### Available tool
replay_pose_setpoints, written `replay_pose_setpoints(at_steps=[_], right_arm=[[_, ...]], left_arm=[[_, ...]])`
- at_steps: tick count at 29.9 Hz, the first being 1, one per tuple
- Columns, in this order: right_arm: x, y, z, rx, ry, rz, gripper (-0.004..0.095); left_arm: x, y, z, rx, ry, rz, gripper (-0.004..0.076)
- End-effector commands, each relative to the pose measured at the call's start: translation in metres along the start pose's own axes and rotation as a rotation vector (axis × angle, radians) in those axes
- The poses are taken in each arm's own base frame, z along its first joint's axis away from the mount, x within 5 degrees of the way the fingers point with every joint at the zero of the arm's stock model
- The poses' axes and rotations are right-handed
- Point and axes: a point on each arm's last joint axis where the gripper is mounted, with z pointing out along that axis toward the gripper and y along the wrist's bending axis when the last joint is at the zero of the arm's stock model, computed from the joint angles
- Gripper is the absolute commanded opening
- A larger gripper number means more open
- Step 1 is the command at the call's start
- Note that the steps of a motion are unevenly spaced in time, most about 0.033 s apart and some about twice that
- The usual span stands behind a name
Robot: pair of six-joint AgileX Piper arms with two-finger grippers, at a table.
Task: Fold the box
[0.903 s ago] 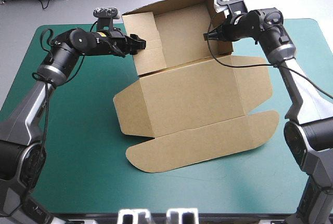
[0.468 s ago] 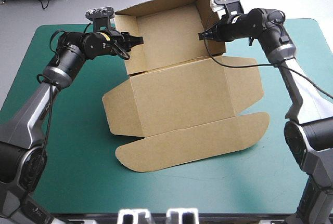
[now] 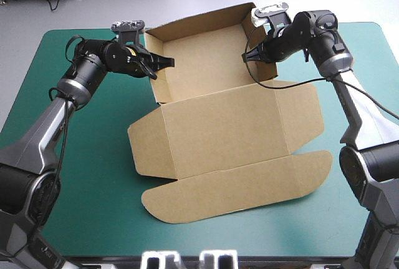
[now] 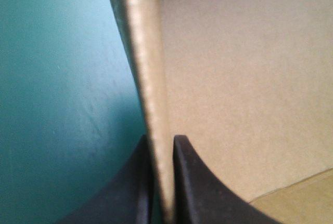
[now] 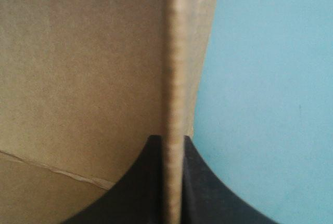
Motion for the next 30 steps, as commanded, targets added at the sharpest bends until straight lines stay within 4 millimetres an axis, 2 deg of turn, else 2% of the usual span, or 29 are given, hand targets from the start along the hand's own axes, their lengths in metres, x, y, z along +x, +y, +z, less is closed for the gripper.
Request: replay_pose_setpoints(at_steps=[1,3,8,14,17,21,25,30], right_arm=[[0.002,0.005,-0.027,0.002,0.043,-0.068,-0.0017],[0.008,0.004,-0.017,-0.006,0.118,-0.061,-0.0018],[0.013,0.002,0.013,-0.027,0.181,-0.009,-0.0018],[0.028,0.002,0.040,-0.054,0.270,0.060,-0.0018],[0.041,0.001,0.049,-0.047,0.325,0.067,-0.0018],[0.053,-0.003,0.056,-0.010,0.380,0.068,-0.0018],[0.055,-0.009,0.057,-0.018,0.384,0.096,-0.0018],[0.056,-0.016,0.056,-0.006,0.384,0.101,-0.0018]], left_arm=[[-0.004,-0.012,-0.014,0.049,0.004,0.106,-0.0007],[0.000,-0.013,-0.005,0.070,0.081,0.109,-0.0007],[0.006,-0.015,0.008,0.105,0.243,0.154,-0.0008],[0.000,-0.018,0.020,0.110,0.362,0.179,-0.0009],[-0.003,-0.026,0.029,0.108,0.365,0.213,-0.0009],[0.004,-0.041,0.046,0.071,0.395,0.287,-0.0009],[0.012,-0.049,0.060,0.020,0.426,0.336,-0.0009],[0.016,-0.049,0.070,0.003,0.446,0.303,-0.0009]])
